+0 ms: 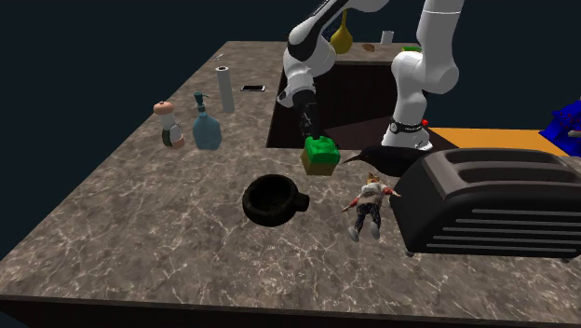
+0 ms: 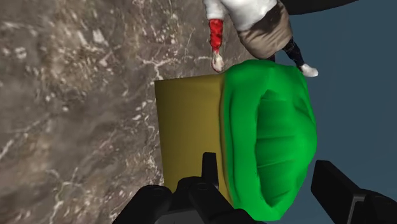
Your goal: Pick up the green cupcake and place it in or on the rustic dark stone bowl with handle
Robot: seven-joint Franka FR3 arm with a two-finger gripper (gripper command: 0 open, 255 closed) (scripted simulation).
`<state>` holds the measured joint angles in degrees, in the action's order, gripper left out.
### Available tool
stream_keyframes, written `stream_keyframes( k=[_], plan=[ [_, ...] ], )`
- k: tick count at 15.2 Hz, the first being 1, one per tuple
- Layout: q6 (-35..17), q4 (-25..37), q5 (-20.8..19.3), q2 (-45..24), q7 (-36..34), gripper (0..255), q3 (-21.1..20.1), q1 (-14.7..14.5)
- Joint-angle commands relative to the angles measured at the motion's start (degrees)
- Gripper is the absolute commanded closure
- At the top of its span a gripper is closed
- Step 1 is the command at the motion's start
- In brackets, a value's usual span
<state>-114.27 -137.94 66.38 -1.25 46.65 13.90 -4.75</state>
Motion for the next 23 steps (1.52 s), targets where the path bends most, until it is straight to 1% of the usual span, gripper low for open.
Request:
stream_keyframes(
  k=[1, 16, 23],
  plan=[
    [0.4, -0.1, -0.9, 1.5, -1.5, 255, 0.1, 0.0],
    [4.0, 2.1, -6.4, 9.8, -11.8, 255, 0.0, 0.5],
    [3.5, 17.2, -2.8, -2.2, -16.2, 255, -2.4, -2.2]
  ],
)
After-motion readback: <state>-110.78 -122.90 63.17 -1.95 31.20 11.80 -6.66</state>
